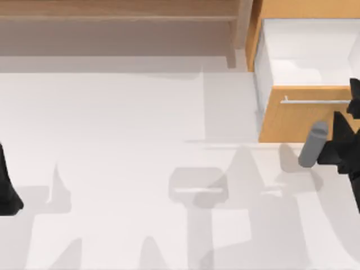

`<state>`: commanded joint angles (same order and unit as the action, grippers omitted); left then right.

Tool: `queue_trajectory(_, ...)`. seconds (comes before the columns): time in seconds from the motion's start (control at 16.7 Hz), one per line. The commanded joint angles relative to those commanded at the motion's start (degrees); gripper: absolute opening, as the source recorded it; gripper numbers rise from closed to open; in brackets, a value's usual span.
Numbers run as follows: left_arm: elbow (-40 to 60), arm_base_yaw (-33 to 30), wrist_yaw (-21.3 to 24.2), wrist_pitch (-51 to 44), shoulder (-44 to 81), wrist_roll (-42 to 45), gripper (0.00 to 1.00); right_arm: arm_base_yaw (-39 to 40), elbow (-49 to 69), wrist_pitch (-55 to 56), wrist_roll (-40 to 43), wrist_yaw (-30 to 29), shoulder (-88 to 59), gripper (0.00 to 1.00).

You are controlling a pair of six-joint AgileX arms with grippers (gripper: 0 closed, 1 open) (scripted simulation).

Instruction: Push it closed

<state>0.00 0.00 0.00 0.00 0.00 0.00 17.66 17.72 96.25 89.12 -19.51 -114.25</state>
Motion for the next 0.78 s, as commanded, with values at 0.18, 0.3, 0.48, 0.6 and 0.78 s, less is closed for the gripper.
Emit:
queue_trajectory(0.18, 0.0, 0.0, 0.0, 0.0, 0.0, 0.0, 1.0, 0.0, 0.0, 0.0, 0.0, 0.0, 0.0, 0.47)
queue_trajectory(0.3, 0.0, 0.0, 0.0, 0.0, 0.0, 0.0, 1.0, 0.0, 0.0, 0.0, 0.0, 0.0, 0.0, 0.32)
queue_trajectory(0.48, 0.0, 0.0, 0.0, 0.0, 0.0, 0.0, 1.0, 0.0, 0.0, 0.0, 0.0, 0.0, 0.0, 0.1)
queue_trajectory(0.6, 0.0, 0.0, 0.0, 0.0, 0.0, 0.0, 1.0, 0.0, 0.0, 0.0, 0.0, 0.0, 0.0, 0.0)
queue_trajectory(0.78, 0.0, 0.0, 0.0, 0.0, 0.0, 0.0, 1.0, 0.0, 0.0, 0.0, 0.0, 0.0, 0.0, 0.0)
